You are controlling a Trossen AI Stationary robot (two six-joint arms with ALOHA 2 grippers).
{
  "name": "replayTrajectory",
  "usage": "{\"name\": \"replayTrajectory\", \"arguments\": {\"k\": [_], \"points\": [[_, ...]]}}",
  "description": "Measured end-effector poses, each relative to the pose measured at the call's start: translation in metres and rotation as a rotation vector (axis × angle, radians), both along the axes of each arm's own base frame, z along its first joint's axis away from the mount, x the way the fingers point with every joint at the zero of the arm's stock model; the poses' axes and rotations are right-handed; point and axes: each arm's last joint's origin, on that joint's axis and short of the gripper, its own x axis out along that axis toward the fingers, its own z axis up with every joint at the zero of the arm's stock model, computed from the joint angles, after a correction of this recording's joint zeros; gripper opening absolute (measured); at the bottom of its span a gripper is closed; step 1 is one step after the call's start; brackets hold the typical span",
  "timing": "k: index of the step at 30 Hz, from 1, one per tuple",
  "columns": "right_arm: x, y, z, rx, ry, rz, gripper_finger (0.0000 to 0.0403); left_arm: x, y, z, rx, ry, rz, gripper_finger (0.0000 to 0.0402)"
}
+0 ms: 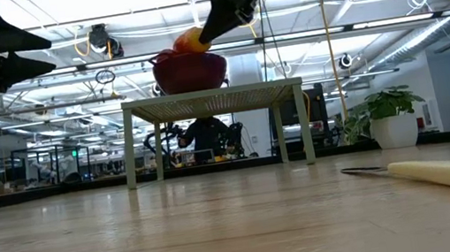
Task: Pick & Place Fruit
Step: Put the mango into violet strainer bowl on the shelf
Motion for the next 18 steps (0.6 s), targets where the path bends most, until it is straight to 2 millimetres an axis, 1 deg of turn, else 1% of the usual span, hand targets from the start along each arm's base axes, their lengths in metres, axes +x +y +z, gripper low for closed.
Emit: {"name": "replayTrajectory", "arguments": {"k": [4,12,18], "points": [[0.000,-0.004,0.001,0.002,-0.007,-0.005,0.0001,0.000,0.000,0.000,0.000,0.000,0.000,0.0310],[0.000,-0.010,0.003,0.025,-0.038,0.018,0.0001,0.000,0.000,0.000,-0.004,-0.002,0.001,0.0310],[0.001,-0.019,0.006,0.003,-0.069,0.002,0.0001,0.000,0.000,0.000,-0.004,-0.002,0.001,0.0310]]}}
